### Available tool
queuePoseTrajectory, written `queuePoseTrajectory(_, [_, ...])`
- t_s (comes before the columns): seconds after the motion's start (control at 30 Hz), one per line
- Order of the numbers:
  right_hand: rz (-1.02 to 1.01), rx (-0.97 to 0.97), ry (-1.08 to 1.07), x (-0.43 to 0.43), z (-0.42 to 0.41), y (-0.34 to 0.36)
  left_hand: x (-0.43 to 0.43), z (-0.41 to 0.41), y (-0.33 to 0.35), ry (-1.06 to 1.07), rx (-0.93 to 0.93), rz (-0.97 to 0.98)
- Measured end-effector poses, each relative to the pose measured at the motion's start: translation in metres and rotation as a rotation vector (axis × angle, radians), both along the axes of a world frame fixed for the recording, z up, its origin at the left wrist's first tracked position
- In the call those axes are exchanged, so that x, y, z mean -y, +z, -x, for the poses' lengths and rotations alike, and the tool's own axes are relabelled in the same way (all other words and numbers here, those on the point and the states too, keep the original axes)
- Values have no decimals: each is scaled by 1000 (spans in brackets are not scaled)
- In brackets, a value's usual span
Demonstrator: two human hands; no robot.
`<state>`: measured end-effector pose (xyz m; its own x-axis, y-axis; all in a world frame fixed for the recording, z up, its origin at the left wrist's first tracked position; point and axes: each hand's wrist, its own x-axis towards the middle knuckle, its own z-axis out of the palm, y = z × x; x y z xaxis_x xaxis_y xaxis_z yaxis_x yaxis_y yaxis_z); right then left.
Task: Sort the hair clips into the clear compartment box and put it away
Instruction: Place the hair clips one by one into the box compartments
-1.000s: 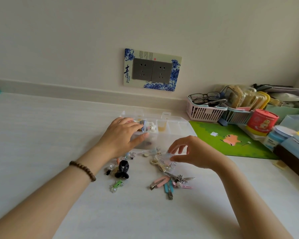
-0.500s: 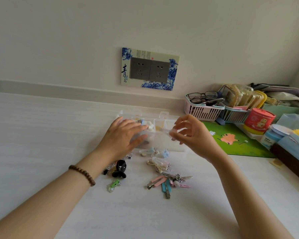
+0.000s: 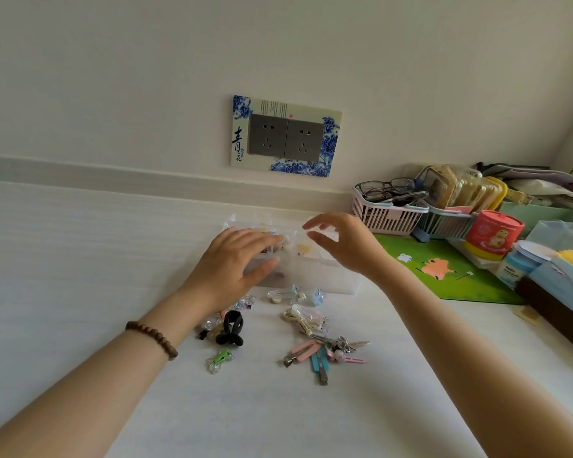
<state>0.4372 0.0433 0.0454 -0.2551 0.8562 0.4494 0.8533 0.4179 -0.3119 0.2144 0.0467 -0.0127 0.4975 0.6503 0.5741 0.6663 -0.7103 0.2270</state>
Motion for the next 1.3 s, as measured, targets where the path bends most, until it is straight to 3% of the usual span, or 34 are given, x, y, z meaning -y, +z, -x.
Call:
queuePoseTrajectory(0.07, [-79, -115, 18, 16, -2, 2, 2, 1, 1, -54, 65, 12])
queuePoseTrajectory(0.17, [179, -207, 147, 48, -8, 3, 5, -1, 1, -101, 107, 39])
queuePoseTrajectory(0.27, [446, -75, 176, 67, -16, -11, 7, -3, -1, -106, 85, 60])
queuePoseTrajectory(0.47, [553, 8, 120, 65, -19, -31, 12, -2, 2, -98, 22, 114])
queuePoseTrajectory(0.67, [558, -70, 122, 67, -10, -37, 14, 1, 4, -96, 6, 100])
queuePoseTrajectory(1.03, [529, -435, 176, 67, -5, -37, 17, 17, 20, -68, -26, 19])
queuePoseTrajectory(1.17, [375, -717, 225, 66, -2, -16, 18, 29, 25, -44, 19, 21])
queuePoseTrajectory(1.3, [166, -685, 167, 39, 5, 5, 18, 29, 26, -24, -5, 28])
